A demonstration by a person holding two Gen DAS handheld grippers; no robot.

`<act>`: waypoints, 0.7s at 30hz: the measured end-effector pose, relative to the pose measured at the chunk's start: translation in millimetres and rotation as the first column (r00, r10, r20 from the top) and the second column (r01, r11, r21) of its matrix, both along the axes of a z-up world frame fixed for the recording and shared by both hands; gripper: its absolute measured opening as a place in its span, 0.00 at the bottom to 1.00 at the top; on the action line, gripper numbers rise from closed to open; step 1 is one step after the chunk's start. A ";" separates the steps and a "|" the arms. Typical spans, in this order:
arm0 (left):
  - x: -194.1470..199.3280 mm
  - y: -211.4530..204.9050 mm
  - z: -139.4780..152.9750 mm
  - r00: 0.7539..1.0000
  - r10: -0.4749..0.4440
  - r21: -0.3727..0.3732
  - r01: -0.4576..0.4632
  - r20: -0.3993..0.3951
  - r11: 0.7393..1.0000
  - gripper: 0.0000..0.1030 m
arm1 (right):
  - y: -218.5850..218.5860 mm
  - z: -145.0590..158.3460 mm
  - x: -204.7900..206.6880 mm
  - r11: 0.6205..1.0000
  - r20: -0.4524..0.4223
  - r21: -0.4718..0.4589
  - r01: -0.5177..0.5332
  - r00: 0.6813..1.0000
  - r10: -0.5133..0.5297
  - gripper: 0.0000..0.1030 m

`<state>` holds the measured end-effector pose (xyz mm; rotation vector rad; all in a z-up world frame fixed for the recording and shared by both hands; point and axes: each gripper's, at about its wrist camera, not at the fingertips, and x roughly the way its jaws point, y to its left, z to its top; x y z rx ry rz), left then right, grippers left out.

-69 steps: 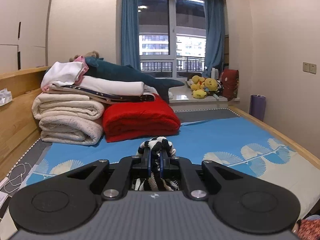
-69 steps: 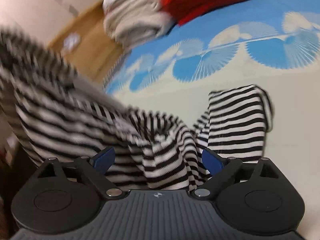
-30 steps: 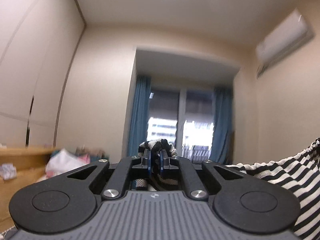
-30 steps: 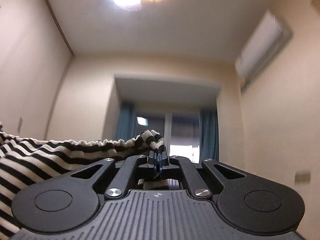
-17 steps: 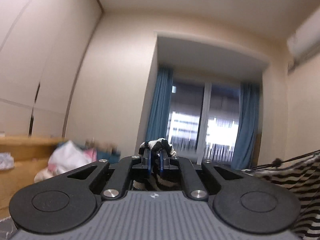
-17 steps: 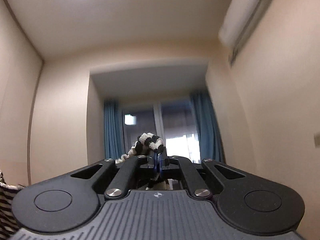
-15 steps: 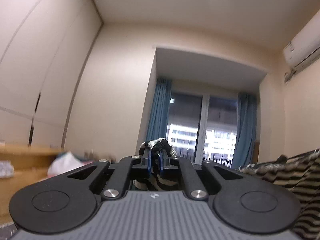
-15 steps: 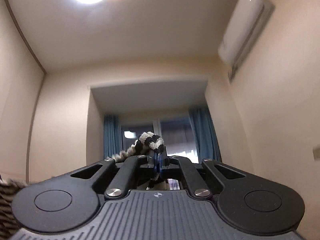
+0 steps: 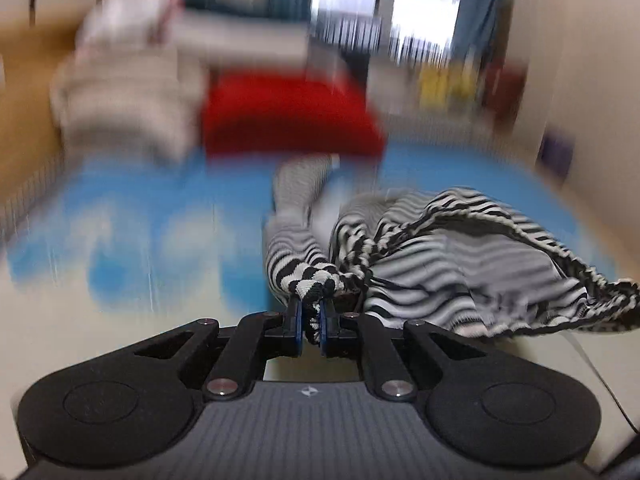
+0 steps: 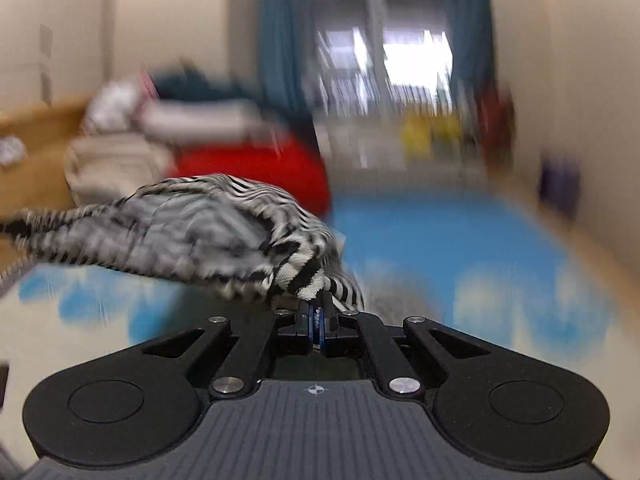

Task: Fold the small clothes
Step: 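Lift the striped garment high with both grippers and shake it out, then lay the garment flat on the bed and open both grippers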

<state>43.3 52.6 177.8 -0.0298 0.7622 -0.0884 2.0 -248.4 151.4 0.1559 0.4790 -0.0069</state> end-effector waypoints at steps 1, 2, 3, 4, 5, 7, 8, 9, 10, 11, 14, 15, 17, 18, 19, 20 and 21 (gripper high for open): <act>-4.2 -0.8 -29.8 0.998 0.001 0.000 -0.001 -0.064 1.000 0.08 | -0.2 -30.8 -4.9 0.999 -0.060 0.035 0.018 0.998 -0.016 0.01; -7.3 -2.2 -56.0 0.993 -0.001 0.015 0.003 -0.120 1.000 0.08 | 1.8 -61.4 -10.5 0.997 -0.115 0.072 0.031 0.993 -0.023 0.02; -10.3 -2.5 -80.6 0.985 -0.001 0.023 0.005 -0.175 1.000 0.08 | 9.4 -81.6 -22.4 0.995 -0.150 0.095 0.037 0.988 -0.023 0.02; -11.1 1.5 -98.9 0.976 -0.004 0.030 0.011 -0.219 1.000 0.08 | 12.2 -98.8 -26.0 0.993 -0.192 0.111 0.044 0.981 -0.022 0.02; -16.2 1.8 -112.3 0.969 -0.007 0.047 0.019 -0.248 0.999 0.09 | 20.3 -117.1 -33.3 0.992 -0.237 0.120 0.039 0.971 -0.009 0.02; -31.6 10.5 -125.3 0.966 0.017 0.071 0.001 -0.260 0.998 0.12 | 32.0 -131.5 -39.1 0.991 -0.311 0.134 0.029 0.950 0.014 0.08; -40.1 15.8 -125.8 0.964 0.019 0.054 -0.005 -0.265 0.999 0.16 | 37.6 -119.7 -48.2 0.989 -0.321 0.146 0.024 0.947 0.025 0.08; -50.8 19.7 -119.1 0.962 0.004 0.026 0.003 -0.272 1.000 0.30 | 40.6 -117.6 -55.0 0.986 -0.322 0.164 0.019 0.946 0.035 0.11; -61.2 26.2 -111.8 0.962 -0.011 0.003 0.012 -0.272 1.000 0.59 | 34.6 -110.3 -59.2 0.982 -0.309 0.187 0.012 0.950 0.047 0.21; -78.1 26.9 -105.0 0.966 -0.015 -0.004 0.014 -0.259 1.000 0.71 | 28.4 -102.7 -71.2 0.976 -0.284 0.216 0.002 0.957 0.061 0.28; -127.9 32.9 -75.9 0.982 -0.072 -0.015 0.071 -0.175 0.997 0.83 | 1.1 -51.3 -130.0 0.967 -0.208 0.252 -0.026 0.975 0.081 0.56; -144.1 36.6 -58.4 0.986 -0.081 -0.037 0.077 -0.145 0.996 0.83 | -3.2 -31.8 -147.9 0.965 -0.169 0.259 -0.044 0.981 0.091 0.56; -167.6 42.2 -15.9 0.992 -0.103 -0.096 0.096 -0.069 0.991 0.83 | -9.8 5.5 -185.8 0.959 -0.086 0.275 -0.070 0.991 0.098 0.57; -178.2 43.5 5.9 0.994 -0.112 -0.118 0.108 -0.022 0.987 0.84 | -13.5 24.5 -200.9 0.957 -0.034 0.279 -0.076 0.995 0.089 0.59; -190.9 46.5 36.3 0.992 -0.117 -0.145 0.123 0.044 0.982 0.84 | -16.1 47.9 -217.5 0.957 0.021 0.279 -0.082 0.997 0.079 0.61; -202.2 50.1 65.1 0.987 -0.122 -0.175 0.139 0.103 0.975 0.84 | -17.7 68.1 -230.4 0.956 0.061 0.282 -0.086 0.996 0.072 0.62; -212.0 52.9 93.2 0.980 -0.127 -0.199 0.156 0.151 0.968 0.84 | -19.5 92.4 -242.9 0.952 0.106 0.293 -0.090 0.992 0.062 0.62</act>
